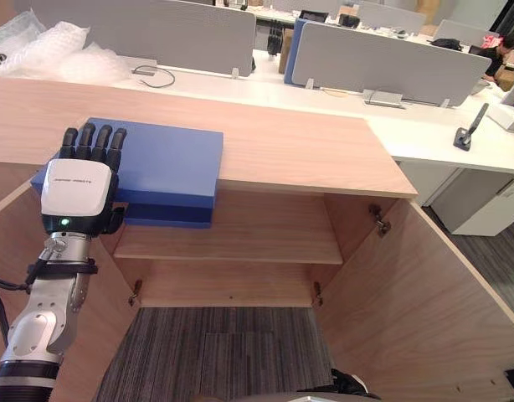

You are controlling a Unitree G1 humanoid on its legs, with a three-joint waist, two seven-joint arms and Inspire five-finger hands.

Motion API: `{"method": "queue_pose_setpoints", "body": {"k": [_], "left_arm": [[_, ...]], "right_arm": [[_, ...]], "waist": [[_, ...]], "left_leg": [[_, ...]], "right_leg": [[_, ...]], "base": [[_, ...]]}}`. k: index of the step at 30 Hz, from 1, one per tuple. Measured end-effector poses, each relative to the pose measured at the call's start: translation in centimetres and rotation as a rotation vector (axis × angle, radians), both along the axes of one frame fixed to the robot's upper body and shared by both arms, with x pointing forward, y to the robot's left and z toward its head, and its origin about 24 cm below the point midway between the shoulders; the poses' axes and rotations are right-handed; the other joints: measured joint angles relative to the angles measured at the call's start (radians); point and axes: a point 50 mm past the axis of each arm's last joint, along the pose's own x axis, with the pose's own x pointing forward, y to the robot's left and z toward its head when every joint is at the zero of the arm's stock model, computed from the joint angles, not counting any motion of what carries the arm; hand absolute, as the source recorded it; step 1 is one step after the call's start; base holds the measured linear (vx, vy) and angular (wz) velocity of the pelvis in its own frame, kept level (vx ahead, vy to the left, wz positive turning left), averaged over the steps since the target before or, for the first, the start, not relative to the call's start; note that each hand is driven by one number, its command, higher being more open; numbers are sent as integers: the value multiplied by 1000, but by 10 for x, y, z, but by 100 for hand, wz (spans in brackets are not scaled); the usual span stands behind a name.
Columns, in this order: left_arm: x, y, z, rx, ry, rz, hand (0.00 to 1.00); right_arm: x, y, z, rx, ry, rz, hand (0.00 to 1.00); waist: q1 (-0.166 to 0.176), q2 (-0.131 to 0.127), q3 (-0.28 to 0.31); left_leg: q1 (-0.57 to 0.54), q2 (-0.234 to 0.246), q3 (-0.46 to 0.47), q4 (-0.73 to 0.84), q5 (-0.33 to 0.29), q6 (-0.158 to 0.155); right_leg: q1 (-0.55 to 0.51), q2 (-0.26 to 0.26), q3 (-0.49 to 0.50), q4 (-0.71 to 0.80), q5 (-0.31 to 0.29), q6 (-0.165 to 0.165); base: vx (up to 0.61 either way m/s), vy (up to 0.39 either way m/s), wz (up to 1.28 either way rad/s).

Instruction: Walk over to the cabinet, pick up the folder, carry it to the office cabinet, place the folder inside the office cabinet, then close the office cabinet door

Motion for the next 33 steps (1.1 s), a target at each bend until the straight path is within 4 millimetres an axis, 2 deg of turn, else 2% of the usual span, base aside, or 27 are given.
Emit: {"method": "queue_pose_setpoints", "body": {"k": [1, 8, 17, 28, 30, 33], "left_arm": [[0, 0, -2, -10, 1, 2, 0], [0, 0, -11, -49, 24, 22, 0], [12, -5, 11, -66, -109, -1, 0], [15, -17, 11, -46, -105, -49, 0], [8, -30, 12, -120, -155, -73, 0], [-21, -68, 11, -369, -257, -210, 0]], "right_arm": [[0, 0, 0, 0, -2, -1, 100], [2, -1, 1, -2, -13, 0, 100], [3, -1, 1, -3, -17, 0, 100], [6, -1, 2, -3, -25, 1, 100], [6, 0, 2, -5, -24, -3, 100], [7, 2, 3, 24, -34, -75, 100]], "waist": [[-1, 0, 0], [-18, 0, 0], [-27, 8, 0], [-41, 15, 4], [-41, 14, 3], [-40, 12, 3]], "left_leg": [[-2, -1, 1, -2, 2, 0], [-1, -1, 2, -7, 4, -1], [12, -14, 8, -13, 4, 2], [14, -23, 8, -13, 4, 8], [6, -24, 7, -12, 3, 9], [-1, -26, 7, -7, -1, 9]], "right_leg": [[0, 0, 1, -7, 5, 0], [2, 1, 1, -21, 11, 1], [28, -2, 6, -63, 35, 10], [30, -10, 6, -63, 38, 15], [25, -12, 7, -63, 38, 15], [20, -14, 8, -63, 38, 16]], "base": [[-32, 21, -2], [4, 4, 0], [6, 23, -1], [-3, 17, 0], [3, 16, 1], [24, 38, 0]]}}
